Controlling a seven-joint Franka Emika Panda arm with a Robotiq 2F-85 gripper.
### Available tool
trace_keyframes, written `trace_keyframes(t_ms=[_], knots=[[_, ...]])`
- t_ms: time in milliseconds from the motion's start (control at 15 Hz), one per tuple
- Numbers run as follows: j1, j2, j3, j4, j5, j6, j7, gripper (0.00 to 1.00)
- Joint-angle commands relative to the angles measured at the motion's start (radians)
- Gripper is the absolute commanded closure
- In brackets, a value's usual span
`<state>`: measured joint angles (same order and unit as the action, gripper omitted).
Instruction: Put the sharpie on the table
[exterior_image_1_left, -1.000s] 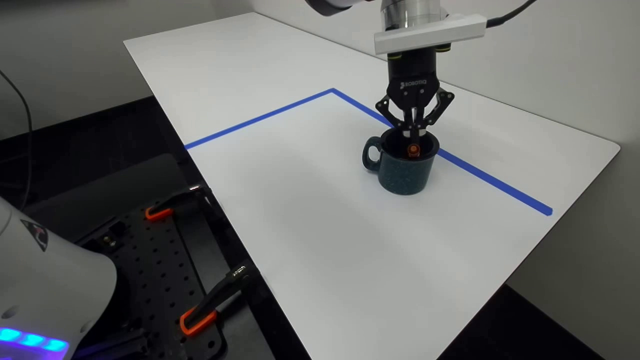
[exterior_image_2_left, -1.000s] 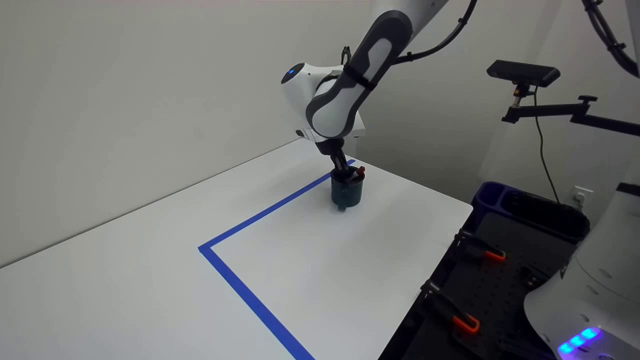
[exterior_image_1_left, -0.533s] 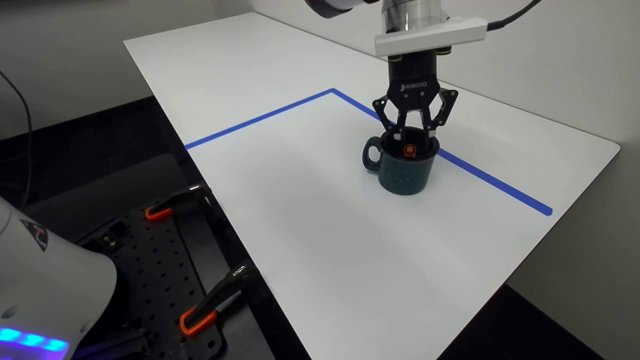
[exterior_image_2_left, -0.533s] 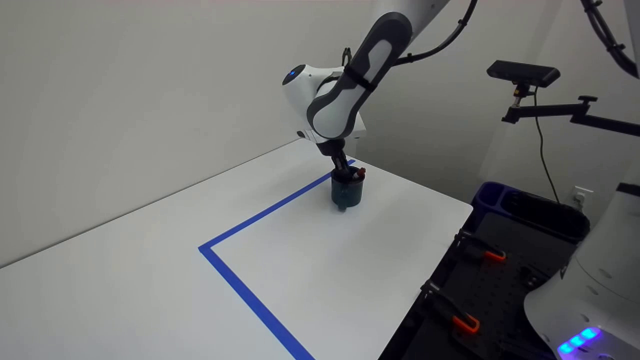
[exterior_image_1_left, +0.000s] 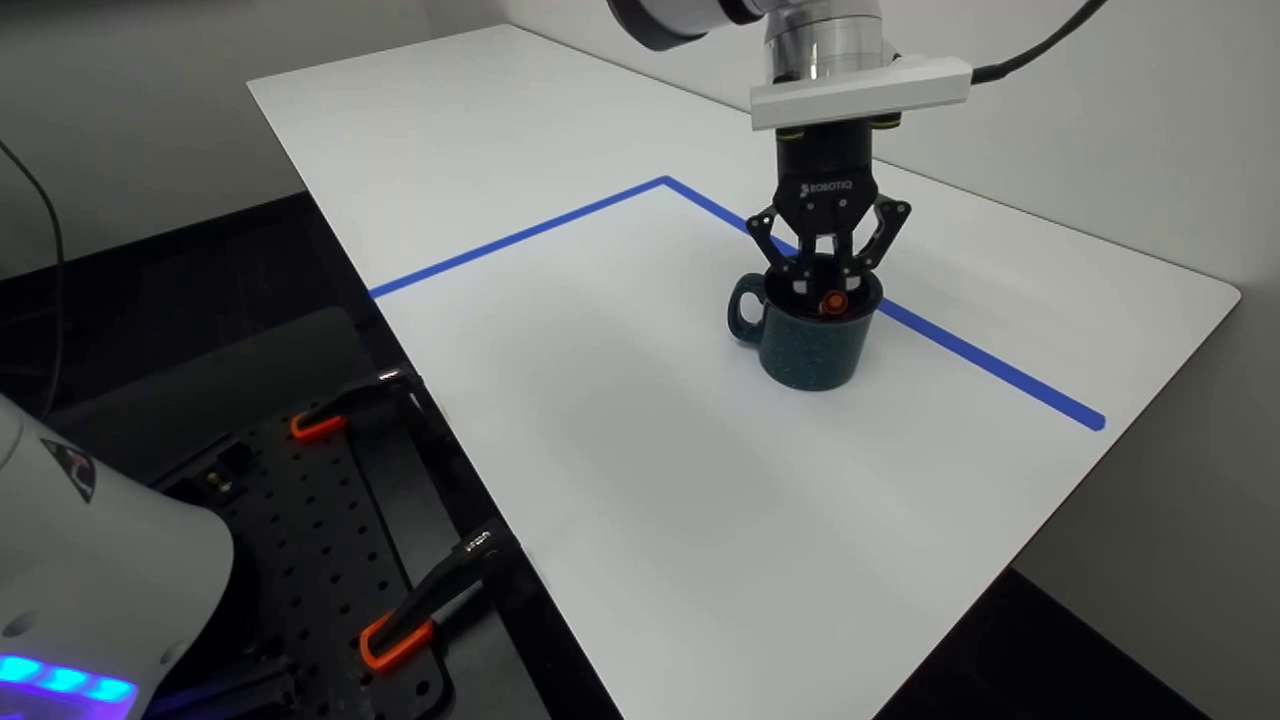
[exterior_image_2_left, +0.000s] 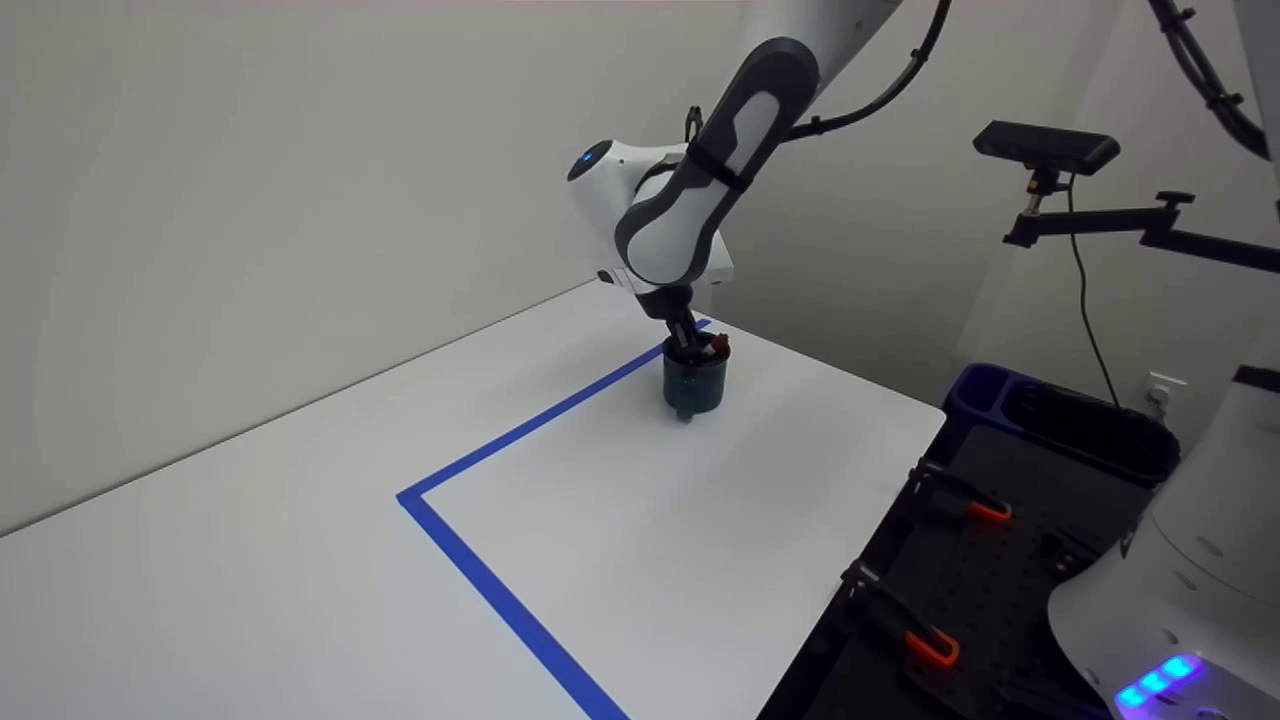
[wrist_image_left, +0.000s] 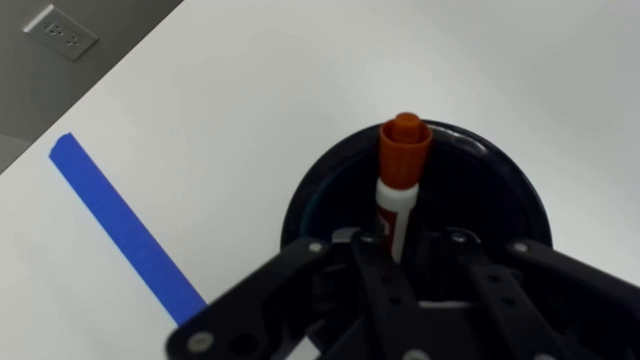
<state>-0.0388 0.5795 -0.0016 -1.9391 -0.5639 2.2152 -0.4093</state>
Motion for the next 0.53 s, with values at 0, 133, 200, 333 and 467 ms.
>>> trace_keyframes(t_ms=[0,133,200,333,467], knots=[[-0.005,0.003,0.000,0.018,0.027,-0.011,-0.036,0.99],[-0.007,-0.013,0.006,0.009,0.037,-0.018,-0.043,0.95],[-0.002,-0.024,0.006,0.001,0.038,-0.023,-0.041,0.95],[0.006,-0.065,0.008,-0.028,0.038,-0.033,-0.036,0.95],[0.016,-0.108,0.008,-0.053,0.028,-0.046,-0.027,0.95]])
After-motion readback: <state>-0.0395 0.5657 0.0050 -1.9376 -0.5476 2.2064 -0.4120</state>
